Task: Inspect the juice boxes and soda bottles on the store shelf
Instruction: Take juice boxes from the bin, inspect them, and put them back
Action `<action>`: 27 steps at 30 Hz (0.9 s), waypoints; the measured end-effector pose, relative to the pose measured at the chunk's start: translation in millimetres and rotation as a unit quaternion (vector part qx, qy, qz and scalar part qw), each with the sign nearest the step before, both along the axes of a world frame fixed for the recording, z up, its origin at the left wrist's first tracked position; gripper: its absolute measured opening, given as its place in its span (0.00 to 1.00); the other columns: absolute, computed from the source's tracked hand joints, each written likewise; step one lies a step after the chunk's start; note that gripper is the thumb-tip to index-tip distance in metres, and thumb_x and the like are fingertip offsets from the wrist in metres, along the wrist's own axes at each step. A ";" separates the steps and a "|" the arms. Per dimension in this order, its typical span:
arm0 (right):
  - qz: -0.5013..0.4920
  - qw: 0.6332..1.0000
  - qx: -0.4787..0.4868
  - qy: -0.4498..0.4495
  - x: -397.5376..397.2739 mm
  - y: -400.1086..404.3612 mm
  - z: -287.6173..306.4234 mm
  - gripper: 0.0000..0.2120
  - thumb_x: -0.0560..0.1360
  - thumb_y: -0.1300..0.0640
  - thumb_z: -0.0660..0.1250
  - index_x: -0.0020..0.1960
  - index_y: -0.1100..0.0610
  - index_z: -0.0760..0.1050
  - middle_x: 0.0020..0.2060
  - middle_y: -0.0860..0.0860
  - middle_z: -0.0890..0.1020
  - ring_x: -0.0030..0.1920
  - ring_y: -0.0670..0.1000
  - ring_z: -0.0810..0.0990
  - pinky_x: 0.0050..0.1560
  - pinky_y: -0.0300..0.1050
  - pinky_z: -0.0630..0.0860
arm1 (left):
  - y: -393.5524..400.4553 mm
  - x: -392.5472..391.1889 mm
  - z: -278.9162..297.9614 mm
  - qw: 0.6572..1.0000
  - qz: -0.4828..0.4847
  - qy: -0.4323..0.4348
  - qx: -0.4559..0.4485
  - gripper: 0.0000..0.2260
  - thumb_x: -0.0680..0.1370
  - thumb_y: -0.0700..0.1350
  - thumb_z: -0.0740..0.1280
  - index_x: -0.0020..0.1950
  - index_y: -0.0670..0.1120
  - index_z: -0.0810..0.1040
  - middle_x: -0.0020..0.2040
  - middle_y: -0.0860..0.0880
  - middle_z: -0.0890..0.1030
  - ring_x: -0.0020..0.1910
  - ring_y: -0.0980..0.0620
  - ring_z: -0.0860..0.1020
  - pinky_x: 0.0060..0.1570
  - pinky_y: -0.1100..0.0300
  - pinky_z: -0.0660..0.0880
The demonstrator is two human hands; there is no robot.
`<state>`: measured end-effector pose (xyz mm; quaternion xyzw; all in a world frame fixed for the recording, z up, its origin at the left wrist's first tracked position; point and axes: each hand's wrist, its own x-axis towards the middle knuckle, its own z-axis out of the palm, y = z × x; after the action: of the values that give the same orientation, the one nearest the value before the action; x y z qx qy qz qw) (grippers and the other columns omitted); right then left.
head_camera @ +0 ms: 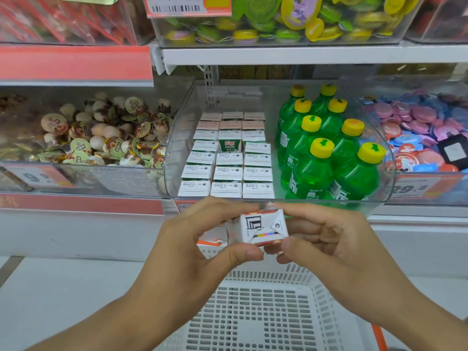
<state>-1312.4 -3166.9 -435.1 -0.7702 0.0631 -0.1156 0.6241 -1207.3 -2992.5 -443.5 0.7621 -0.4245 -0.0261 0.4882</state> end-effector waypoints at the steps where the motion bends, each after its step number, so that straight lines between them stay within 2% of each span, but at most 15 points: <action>1: 0.002 1.000 -0.006 0.001 0.0 0.4 0.5 0.24 0.71 0.61 0.66 0.57 0.33 0.79 0.46 0.42 0.88 0.43 0.56 0.85 0.49 0.55 0.83 | -0.4 -1.0 0.5 1.000 0.003 -0.004 -0.004 0.17 0.70 0.59 0.71 0.59 0.62 0.80 0.55 0.64 0.81 0.57 0.64 0.78 0.54 0.76 0.68; 5: -0.002 0.999 -0.029 0.017 -2.1 0.3 -0.2 0.23 0.74 0.68 0.71 0.56 0.40 0.82 0.45 0.40 0.87 0.42 0.53 0.86 0.44 0.38 0.81 | -2.0 -2.5 1.9 1.000 0.007 -0.007 -0.010 0.16 0.71 0.58 0.71 0.58 0.64 0.79 0.55 0.64 0.81 0.57 0.64 0.78 0.55 0.76 0.68; 7: -0.006 0.999 -0.041 0.028 -2.9 0.3 -0.7 0.23 0.74 0.68 0.71 0.56 0.41 0.81 0.45 0.40 0.87 0.42 0.50 0.86 0.43 0.36 0.80 | -1.7 -3.3 1.8 1.000 0.005 0.001 -0.009 0.16 0.72 0.57 0.71 0.59 0.63 0.80 0.55 0.63 0.82 0.56 0.62 0.79 0.54 0.75 0.70; 9: -0.020 0.998 -0.051 0.037 -2.4 0.0 -2.9 0.23 0.73 0.68 0.72 0.57 0.42 0.81 0.45 0.42 0.87 0.42 0.49 0.85 0.42 0.38 0.80 | -1.1 -4.8 1.7 0.999 0.010 0.047 -0.022 0.14 0.72 0.58 0.70 0.57 0.60 0.80 0.53 0.62 0.83 0.54 0.60 0.81 0.51 0.74 0.73; 11: -0.040 0.997 -0.061 0.040 -1.9 -1.4 -6.6 0.22 0.71 0.64 0.75 0.57 0.41 0.81 0.47 0.42 0.86 0.43 0.48 0.83 0.40 0.39 0.80 | -2.0 -5.2 2.4 0.989 0.026 0.132 -0.056 0.14 0.72 0.59 0.72 0.55 0.57 0.80 0.50 0.59 0.85 0.49 0.58 0.84 0.45 0.69 0.77; 14: -0.039 0.993 -0.079 0.077 -0.8 -4.4 -10.1 0.20 0.70 0.50 0.77 0.59 0.38 0.78 0.52 0.39 0.80 0.50 0.45 0.81 0.47 0.44 0.81 | -4.2 -1.6 1.8 0.962 0.047 0.240 -0.123 0.15 0.73 0.56 0.69 0.52 0.47 0.81 0.45 0.49 0.87 0.44 0.50 0.85 0.42 0.65 0.80; 16: 0.001 0.994 -0.014 0.112 0.9 -4.7 -12.4 0.19 0.70 0.46 0.77 0.58 0.39 0.77 0.53 0.40 0.81 0.51 0.45 0.82 0.53 0.50 0.82 | -4.3 2.6 0.8 0.943 0.061 0.288 -0.155 0.15 0.76 0.52 0.68 0.54 0.41 0.80 0.45 0.44 0.86 0.46 0.46 0.85 0.44 0.60 0.82; 19: 0.024 0.992 0.059 0.110 1.5 -1.1 -16.4 0.16 0.69 0.45 0.76 0.55 0.42 0.78 0.54 0.45 0.83 0.49 0.54 0.84 0.53 0.63 0.81 | -4.0 5.1 -0.3 0.920 0.075 0.343 -0.176 0.17 0.75 0.50 0.64 0.60 0.43 0.77 0.47 0.41 0.85 0.50 0.45 0.85 0.47 0.50 0.83; 21: 0.010 0.994 0.061 0.085 1.2 1.6 -18.5 0.13 0.69 0.46 0.75 0.52 0.44 0.78 0.53 0.47 0.83 0.47 0.56 0.85 0.52 0.65 0.80 | -4.5 4.8 0.7 0.915 0.060 0.362 -0.168 0.15 0.78 0.50 0.64 0.62 0.46 0.77 0.51 0.41 0.85 0.52 0.44 0.84 0.50 0.46 0.82; 23: -0.005 0.996 0.063 0.063 0.8 1.3 -20.0 0.11 0.70 0.47 0.76 0.50 0.43 0.77 0.50 0.49 0.84 0.45 0.56 0.85 0.51 0.62 0.81 | -4.4 4.9 2.4 0.912 0.044 0.378 -0.153 0.12 0.80 0.49 0.64 0.60 0.48 0.80 0.53 0.42 0.85 0.54 0.44 0.83 0.52 0.43 0.81; 25: -0.025 0.998 0.047 0.026 1.0 -0.5 -18.9 0.12 0.70 0.47 0.75 0.50 0.42 0.77 0.47 0.48 0.84 0.44 0.52 0.83 0.47 0.51 0.81 | -3.6 6.6 4.2 0.907 0.038 0.390 -0.152 0.11 0.79 0.50 0.65 0.56 0.47 0.82 0.52 0.40 0.84 0.52 0.42 0.83 0.50 0.43 0.81; 27: -0.045 0.999 0.013 -0.022 1.1 -2.6 -17.8 0.13 0.70 0.47 0.75 0.52 0.40 0.77 0.47 0.47 0.81 0.47 0.51 0.81 0.46 0.43 0.78 | -3.6 8.0 7.7 0.907 0.033 0.393 -0.148 0.14 0.78 0.53 0.68 0.58 0.45 0.81 0.51 0.38 0.84 0.48 0.42 0.84 0.47 0.46 0.82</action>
<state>-1311.3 -3169.6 -452.9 -0.7557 0.0860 -0.1598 0.6293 -1199.3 -2996.1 -435.7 0.6230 -0.1721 -0.2440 0.7230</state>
